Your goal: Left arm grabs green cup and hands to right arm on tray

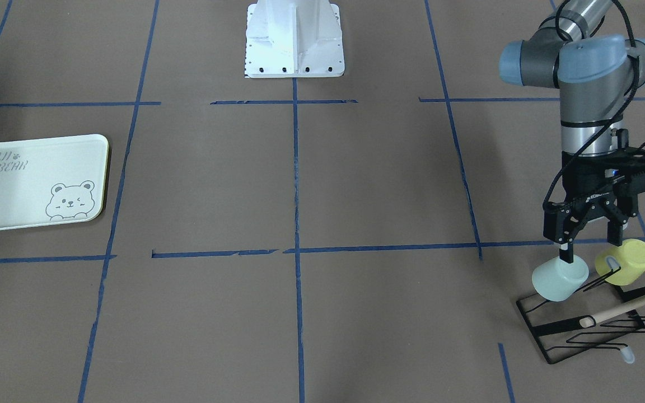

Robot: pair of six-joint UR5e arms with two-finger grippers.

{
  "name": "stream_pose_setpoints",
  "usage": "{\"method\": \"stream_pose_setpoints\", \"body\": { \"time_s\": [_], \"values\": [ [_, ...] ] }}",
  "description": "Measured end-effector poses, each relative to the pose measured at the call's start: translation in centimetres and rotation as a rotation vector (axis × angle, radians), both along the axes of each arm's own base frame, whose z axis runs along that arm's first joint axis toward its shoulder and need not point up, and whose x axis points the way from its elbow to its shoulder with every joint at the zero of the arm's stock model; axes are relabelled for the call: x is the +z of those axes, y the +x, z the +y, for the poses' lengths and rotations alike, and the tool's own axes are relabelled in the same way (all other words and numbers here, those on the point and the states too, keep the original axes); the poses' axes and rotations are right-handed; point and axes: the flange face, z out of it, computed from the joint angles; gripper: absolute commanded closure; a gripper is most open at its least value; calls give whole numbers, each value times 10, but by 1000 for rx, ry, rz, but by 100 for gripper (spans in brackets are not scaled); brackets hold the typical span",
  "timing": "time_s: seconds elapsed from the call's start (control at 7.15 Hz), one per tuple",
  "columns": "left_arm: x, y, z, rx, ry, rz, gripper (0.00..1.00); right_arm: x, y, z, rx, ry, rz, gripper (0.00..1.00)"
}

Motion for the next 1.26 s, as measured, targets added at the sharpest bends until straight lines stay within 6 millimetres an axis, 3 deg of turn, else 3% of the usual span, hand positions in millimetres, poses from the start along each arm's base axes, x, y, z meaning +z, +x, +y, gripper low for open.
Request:
{"method": "stream_pose_setpoints", "body": {
  "time_s": [0.42,1.26],
  "values": [
    [35,14,-6,10,-5,-10,0,0,0,0,0,0,-1,0],
    [55,36,-3,40,-21,-25,0,1,0,1,1,-4,-1,0]
  ]
}}
